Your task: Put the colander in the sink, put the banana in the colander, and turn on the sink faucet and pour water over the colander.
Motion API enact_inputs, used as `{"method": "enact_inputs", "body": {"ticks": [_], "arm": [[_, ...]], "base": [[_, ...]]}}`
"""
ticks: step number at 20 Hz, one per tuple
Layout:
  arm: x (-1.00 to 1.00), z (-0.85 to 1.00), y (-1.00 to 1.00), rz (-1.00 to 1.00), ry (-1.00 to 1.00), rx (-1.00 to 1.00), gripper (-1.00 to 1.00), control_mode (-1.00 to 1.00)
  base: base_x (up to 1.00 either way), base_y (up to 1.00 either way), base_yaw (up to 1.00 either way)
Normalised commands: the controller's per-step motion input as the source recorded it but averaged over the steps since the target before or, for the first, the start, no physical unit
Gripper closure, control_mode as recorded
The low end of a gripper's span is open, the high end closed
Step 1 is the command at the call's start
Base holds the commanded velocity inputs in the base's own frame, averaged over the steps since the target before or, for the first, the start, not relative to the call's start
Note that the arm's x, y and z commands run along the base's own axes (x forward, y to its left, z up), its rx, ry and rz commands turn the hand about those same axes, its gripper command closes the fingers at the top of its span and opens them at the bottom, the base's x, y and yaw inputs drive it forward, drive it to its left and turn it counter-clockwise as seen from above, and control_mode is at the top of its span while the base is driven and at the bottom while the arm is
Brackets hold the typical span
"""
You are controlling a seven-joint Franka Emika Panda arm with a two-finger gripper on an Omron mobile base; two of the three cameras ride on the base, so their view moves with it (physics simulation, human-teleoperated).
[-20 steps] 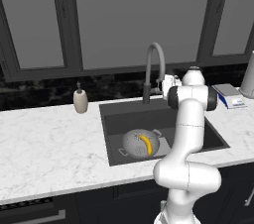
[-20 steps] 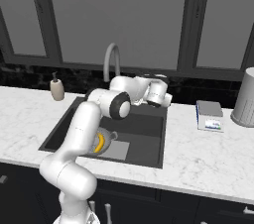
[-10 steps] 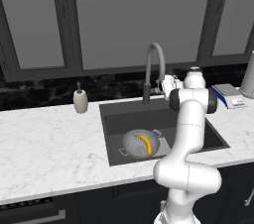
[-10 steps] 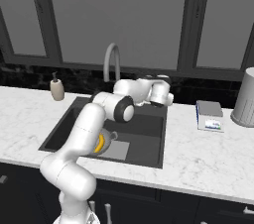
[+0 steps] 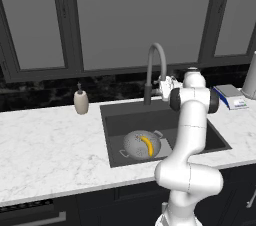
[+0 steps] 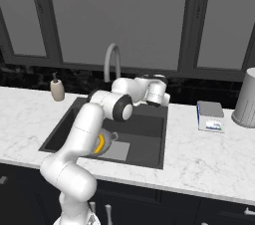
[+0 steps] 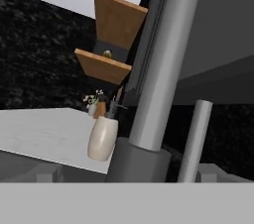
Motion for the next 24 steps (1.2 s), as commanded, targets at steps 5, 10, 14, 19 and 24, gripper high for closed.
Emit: {"method": "enact_inputs", "body": {"ticks": [5, 10, 14, 19, 24], "arm": [[0.09, 0.2, 0.17, 0.0, 0.0, 0.0, 1.0, -1.0], [0.2, 0.2, 0.09, 0.0, 0.01, 0.0, 1.0, -1.0], [0.23, 0.19, 0.11, 0.0, 0.0, 0.0, 1.0, -1.0], [0.29, 0.25, 0.05, -0.05, 0.03, 0.0, 1.0, -1.0], [0.15, 0.17, -0.02, -0.19, 0.08, 0.0, 1.0, -1.0]], "base": [[0.0, 0.0, 0.0], [0.0, 0.0, 0.0], [0.0, 0.0, 0.0], [0.0, 0.0, 0.0], [0.0, 0.0, 0.0]]}}
